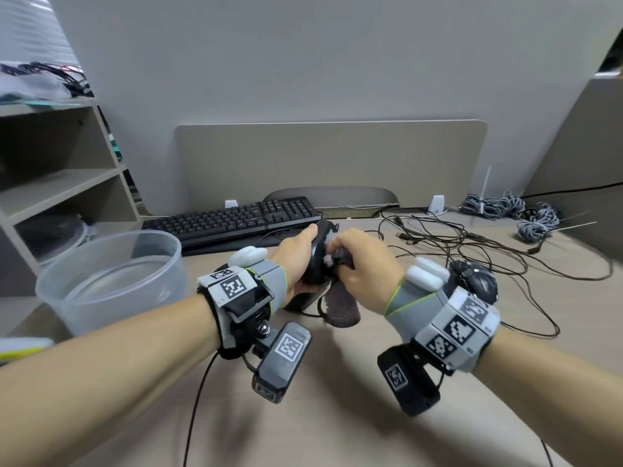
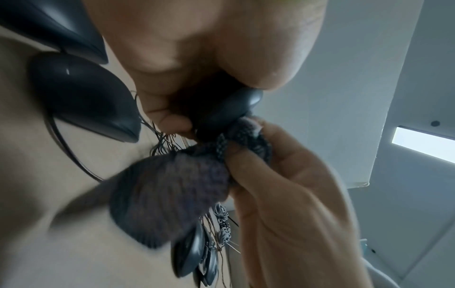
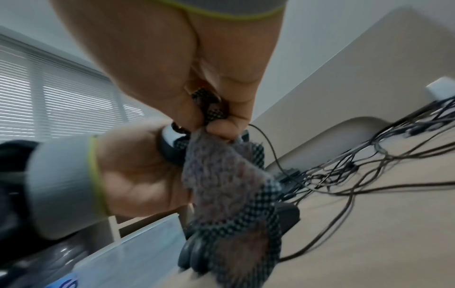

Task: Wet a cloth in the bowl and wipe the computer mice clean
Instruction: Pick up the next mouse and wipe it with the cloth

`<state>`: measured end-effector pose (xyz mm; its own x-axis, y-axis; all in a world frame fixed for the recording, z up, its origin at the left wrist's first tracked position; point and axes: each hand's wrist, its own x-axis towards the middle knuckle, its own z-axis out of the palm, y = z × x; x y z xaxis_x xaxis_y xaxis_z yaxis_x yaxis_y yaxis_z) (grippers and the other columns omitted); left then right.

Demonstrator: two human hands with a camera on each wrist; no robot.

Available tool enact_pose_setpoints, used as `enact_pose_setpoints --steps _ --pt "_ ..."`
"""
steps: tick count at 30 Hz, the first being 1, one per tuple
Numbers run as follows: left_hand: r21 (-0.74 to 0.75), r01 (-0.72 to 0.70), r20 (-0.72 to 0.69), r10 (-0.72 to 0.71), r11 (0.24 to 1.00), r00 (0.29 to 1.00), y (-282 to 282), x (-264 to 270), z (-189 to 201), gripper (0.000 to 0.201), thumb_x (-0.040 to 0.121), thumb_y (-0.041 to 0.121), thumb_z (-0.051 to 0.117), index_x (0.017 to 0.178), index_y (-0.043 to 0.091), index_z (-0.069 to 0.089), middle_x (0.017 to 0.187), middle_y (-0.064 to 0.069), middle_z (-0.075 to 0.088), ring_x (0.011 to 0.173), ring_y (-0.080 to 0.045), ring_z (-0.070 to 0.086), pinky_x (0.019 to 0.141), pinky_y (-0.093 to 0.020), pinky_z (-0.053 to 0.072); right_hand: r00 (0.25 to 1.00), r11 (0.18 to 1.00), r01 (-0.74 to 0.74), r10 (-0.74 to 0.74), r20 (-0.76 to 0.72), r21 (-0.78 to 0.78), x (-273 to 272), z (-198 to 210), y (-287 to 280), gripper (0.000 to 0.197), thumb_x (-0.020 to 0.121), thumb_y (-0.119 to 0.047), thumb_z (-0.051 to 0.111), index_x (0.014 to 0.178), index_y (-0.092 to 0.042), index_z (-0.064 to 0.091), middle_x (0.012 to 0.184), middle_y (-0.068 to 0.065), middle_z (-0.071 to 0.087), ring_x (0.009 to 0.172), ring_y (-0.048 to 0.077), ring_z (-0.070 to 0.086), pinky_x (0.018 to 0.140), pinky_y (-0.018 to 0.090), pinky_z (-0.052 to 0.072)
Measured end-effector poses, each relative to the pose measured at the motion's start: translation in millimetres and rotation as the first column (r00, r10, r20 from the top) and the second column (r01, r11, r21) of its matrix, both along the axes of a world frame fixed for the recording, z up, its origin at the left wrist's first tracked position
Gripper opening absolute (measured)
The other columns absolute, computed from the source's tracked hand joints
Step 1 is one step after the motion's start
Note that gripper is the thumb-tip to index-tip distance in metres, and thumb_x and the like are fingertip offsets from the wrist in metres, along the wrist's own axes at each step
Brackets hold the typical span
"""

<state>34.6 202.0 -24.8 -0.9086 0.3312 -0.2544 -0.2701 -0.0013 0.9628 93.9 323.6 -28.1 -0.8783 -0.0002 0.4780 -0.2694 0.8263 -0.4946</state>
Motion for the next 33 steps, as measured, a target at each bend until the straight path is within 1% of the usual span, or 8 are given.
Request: enact_pose_setpoints --steps 10,13,16,18,20,25,29,33 --pt "-0.109 0.021 -0.053 -0.027 0.994 0.998 3 3 -1 0.041 0.100 0.047 0.041 0.100 0.013 0.063 0.085 -0.010 0.066 0.078 -0.027 0.064 0.073 -0.039 0.056 0.998 0.989 -0.023 0.030 0.047 -0.149 -3 5 3 0.028 0.075 0.002 0.057 0.085 -0.024 0.054 0.085 -0.004 0.059 0.079 0.014 0.052 0.072 0.027 0.043" --pt "-0.137 0.060 -0.067 -0.070 0.989 0.995 7 9 1 0.049 0.099 0.053 0.037 0.095 0.011 0.063 0.089 -0.015 0.069 0.084 -0.031 0.066 0.084 -0.051 0.057 0.990 0.962 0.134 -0.121 0.068 -0.238 -19 17 18 0.025 0.077 -0.005 0.059 0.093 -0.023 0.053 0.098 -0.001 0.066 0.090 0.020 0.060 0.082 0.032 0.048" --pt "-0.154 0.036 -0.094 -0.051 0.987 0.994 10 7 0 0.051 0.099 0.055 0.034 0.097 0.012 0.062 0.094 -0.015 0.066 0.094 -0.035 0.065 0.087 -0.056 0.055 0.995 0.982 0.102 -0.101 0.016 -0.160 -14 19 12 0.030 0.073 0.000 0.058 0.099 -0.014 0.059 0.106 0.003 0.067 0.095 0.019 0.060 0.081 0.019 0.043" --pt "-0.169 -0.017 -0.126 -0.005 0.986 0.992 11 3 3 0.050 0.101 0.051 0.032 0.110 0.012 0.062 0.092 -0.011 0.063 0.093 -0.032 0.063 0.075 -0.045 0.060 0.998 0.987 0.030 -0.039 -0.054 -0.160 -6 16 3 0.031 0.071 0.003 0.057 0.097 -0.012 0.061 0.103 0.006 0.068 0.094 0.020 0.060 0.081 0.018 0.044" --pt "-0.213 -0.046 -0.151 0.014 0.976 0.988 11 0 5 0.052 0.102 0.050 0.031 0.110 0.010 0.064 0.085 -0.008 0.062 0.082 -0.027 0.062 0.059 -0.033 0.059 0.997 0.979 -0.047 0.033 -0.071 -0.199 2 7 -3 0.030 0.071 0.003 0.058 0.096 -0.014 0.059 0.102 0.006 0.067 0.097 0.023 0.061 0.086 0.032 0.048" --pt "-0.322 0.011 -0.248 -0.095 0.947 0.964 18 -6 -6 0.051 0.102 0.047 0.031 0.093 0.007 0.062 0.096 -0.019 0.064 0.086 -0.032 0.062 0.084 -0.046 0.055 0.997 0.987 -0.062 0.068 0.041 -0.149 18 -7 10 0.030 0.070 0.005 0.059 0.093 -0.014 0.061 0.088 -0.007 0.061 0.083 0.012 0.055 0.073 0.020 0.042" --pt "-0.720 -0.085 -0.472 -0.397 0.688 0.787 29 -8 -26 0.042 0.093 0.052 0.048 0.085 0.012 0.057 0.085 -0.009 0.065 0.078 -0.027 0.062 0.075 -0.038 0.051 0.992 0.983 0.091 -0.075 0.104 -0.157 21 -8 48 0.031 0.070 0.005 0.059 0.093 -0.015 0.064 0.094 0.003 0.068 0.091 0.024 0.062 0.084 0.035 0.050" --pt "-0.906 -0.240 -0.415 -0.622 0.349 0.664 43 -7 -43 0.050 0.072 0.069 0.056 0.064 0.019 0.049 0.073 -0.003 0.062 0.071 -0.027 0.061 0.067 -0.034 0.047 0.967 0.960 0.243 -0.229 0.110 -0.136 31 -5 88 0.026 0.073 0.000 0.063 0.096 -0.011 0.063 0.100 0.007 0.068 0.095 0.025 0.060 0.081 0.027 0.044"
